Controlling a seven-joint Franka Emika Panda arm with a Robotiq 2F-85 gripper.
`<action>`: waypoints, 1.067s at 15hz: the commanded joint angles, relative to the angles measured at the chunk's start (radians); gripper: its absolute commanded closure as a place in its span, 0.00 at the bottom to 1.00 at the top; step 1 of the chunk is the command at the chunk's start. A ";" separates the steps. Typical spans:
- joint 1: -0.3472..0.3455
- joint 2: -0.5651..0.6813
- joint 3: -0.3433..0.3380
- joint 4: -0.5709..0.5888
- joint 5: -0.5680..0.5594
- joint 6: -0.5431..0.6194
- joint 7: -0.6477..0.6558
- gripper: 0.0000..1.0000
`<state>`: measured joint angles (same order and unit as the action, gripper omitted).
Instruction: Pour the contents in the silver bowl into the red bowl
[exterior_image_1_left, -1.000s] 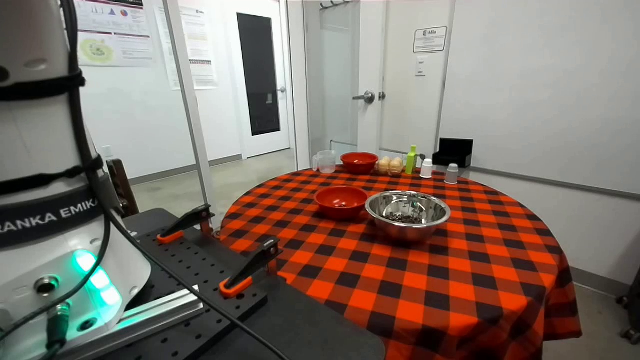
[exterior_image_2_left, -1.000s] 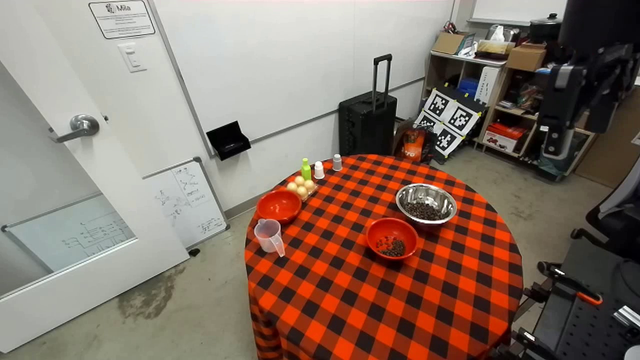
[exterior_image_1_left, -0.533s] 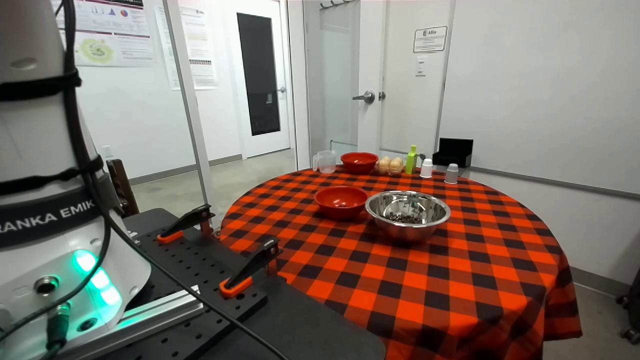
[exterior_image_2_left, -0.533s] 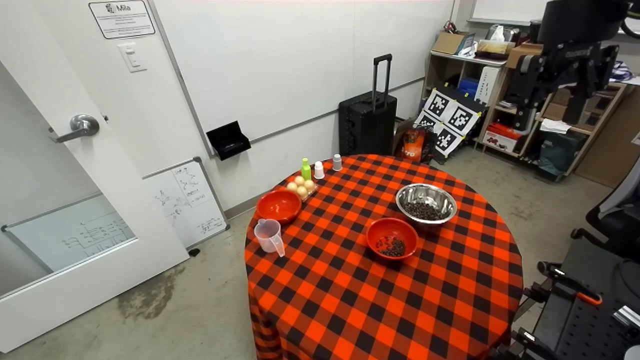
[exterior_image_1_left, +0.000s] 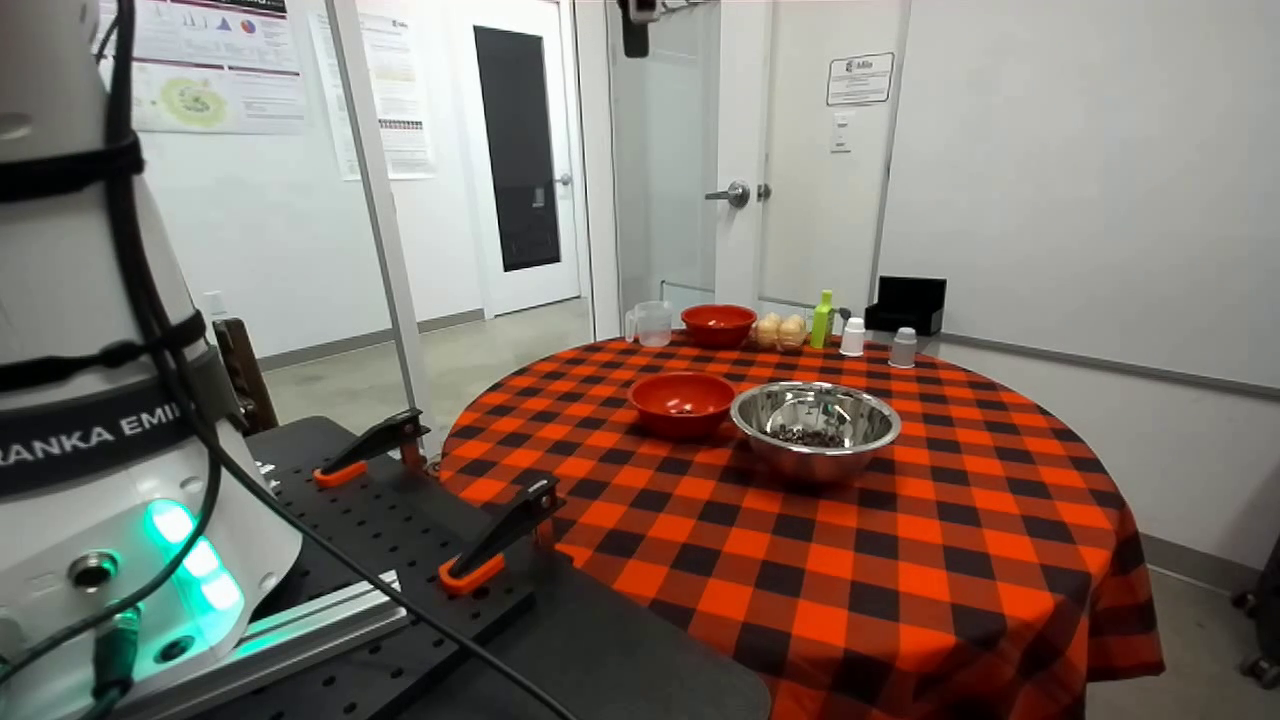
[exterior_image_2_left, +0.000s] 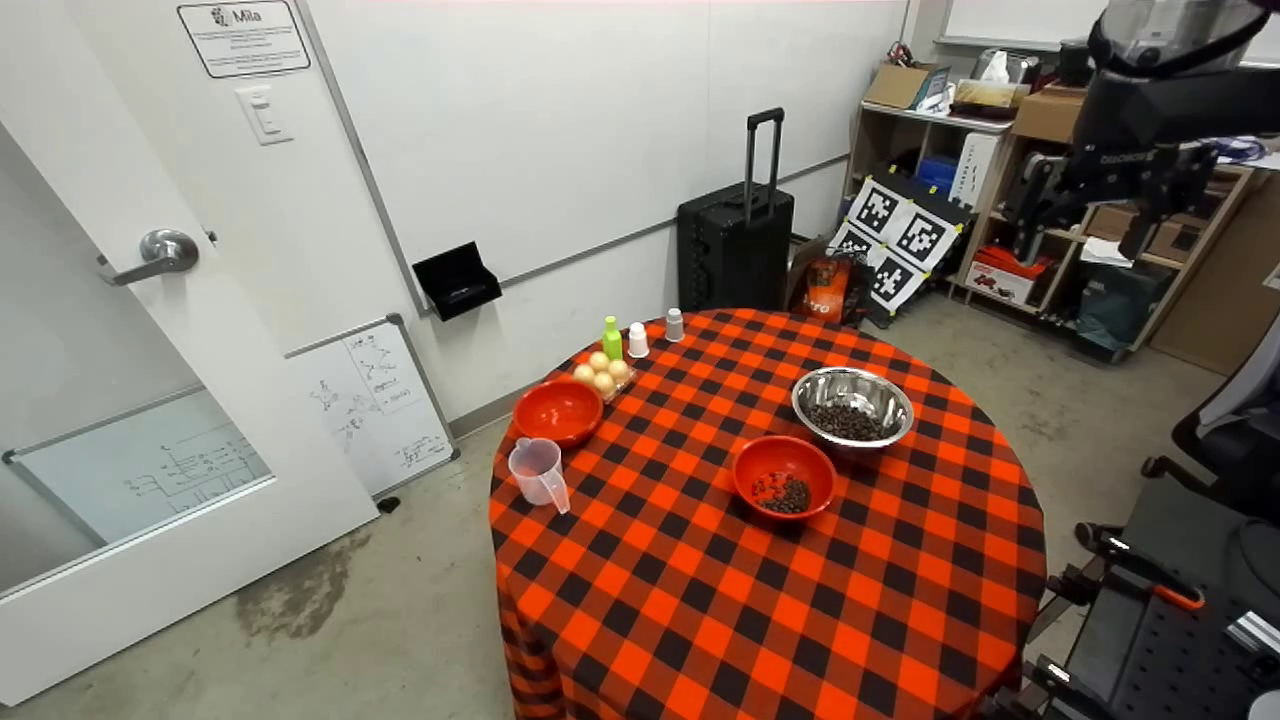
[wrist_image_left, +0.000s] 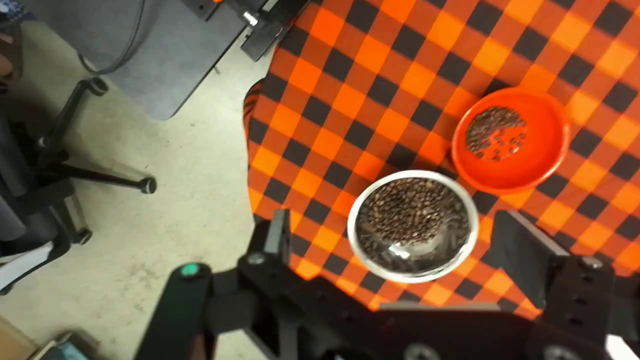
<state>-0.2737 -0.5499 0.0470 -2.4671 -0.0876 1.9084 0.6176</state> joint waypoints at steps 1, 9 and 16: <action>-0.069 0.028 0.015 -0.042 -0.178 0.086 0.123 0.00; -0.049 0.054 -0.016 -0.032 -0.241 0.056 0.196 0.00; 0.024 0.152 -0.052 0.027 -0.173 0.122 0.076 0.00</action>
<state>-0.2976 -0.4856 0.0310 -2.4991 -0.3016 1.9914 0.7677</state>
